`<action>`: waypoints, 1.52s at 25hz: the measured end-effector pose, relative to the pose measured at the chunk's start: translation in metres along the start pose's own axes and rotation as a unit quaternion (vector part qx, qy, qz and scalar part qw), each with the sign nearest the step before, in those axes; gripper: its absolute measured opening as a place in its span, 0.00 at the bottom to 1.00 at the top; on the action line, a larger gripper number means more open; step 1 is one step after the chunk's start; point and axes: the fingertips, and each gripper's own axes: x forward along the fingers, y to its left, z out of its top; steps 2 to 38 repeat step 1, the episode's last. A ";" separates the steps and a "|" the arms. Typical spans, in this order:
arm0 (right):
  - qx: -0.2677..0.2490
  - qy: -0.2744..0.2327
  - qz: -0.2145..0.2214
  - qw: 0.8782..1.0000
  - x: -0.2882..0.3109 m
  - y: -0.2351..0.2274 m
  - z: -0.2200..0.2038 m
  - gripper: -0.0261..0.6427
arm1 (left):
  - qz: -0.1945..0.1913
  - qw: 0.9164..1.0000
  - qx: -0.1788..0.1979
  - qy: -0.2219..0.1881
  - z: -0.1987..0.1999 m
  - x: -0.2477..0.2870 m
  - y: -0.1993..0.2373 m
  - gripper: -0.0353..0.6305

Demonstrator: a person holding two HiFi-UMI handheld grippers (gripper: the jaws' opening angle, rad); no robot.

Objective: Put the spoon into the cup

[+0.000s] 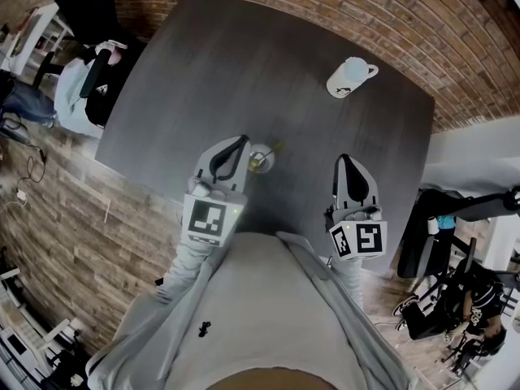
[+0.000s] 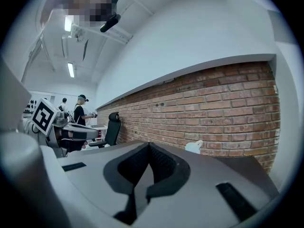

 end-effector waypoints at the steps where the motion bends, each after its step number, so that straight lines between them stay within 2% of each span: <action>1: 0.000 0.000 0.000 1.000 0.000 0.000 0.000 0.06 | 0.002 1.000 -0.003 0.002 0.000 0.000 0.000 0.08; 38: 0.000 0.000 0.000 1.000 0.000 0.000 0.000 0.06 | 0.002 1.000 -0.003 0.002 0.000 0.000 0.000 0.08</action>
